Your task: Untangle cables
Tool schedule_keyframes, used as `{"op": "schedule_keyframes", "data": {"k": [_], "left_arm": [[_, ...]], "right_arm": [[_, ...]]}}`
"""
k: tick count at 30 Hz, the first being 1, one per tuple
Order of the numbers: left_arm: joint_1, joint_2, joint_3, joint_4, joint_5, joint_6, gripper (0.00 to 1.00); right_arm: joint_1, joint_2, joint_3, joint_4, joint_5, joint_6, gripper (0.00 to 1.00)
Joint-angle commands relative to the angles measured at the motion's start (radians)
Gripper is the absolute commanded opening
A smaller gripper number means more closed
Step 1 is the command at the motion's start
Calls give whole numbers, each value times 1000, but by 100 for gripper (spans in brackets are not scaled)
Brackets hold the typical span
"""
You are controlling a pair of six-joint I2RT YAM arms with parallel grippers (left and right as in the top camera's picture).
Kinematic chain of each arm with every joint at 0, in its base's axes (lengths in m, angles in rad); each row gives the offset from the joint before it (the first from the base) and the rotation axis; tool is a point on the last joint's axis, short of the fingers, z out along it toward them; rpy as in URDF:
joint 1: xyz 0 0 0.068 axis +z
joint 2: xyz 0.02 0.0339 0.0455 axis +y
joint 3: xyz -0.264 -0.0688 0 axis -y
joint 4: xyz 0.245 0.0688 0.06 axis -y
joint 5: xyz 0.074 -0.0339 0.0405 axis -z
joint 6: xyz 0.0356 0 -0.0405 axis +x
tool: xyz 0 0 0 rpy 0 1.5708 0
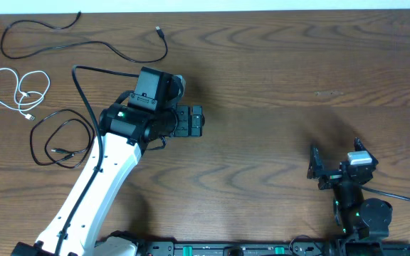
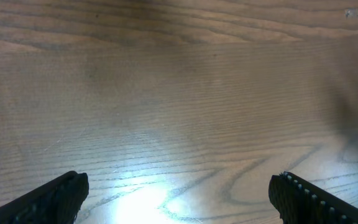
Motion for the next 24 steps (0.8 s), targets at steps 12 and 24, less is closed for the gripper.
{"op": "schedule_keyframes", "data": {"k": [12, 24], "left_arm": [[3, 5, 5, -3, -14, 9, 98], [3, 5, 5, -3, -14, 9, 98]], "right_arm": [[-4, -6, -2, -12, 44, 18, 99], [-4, -6, -2, -10, 45, -6, 99]]}}
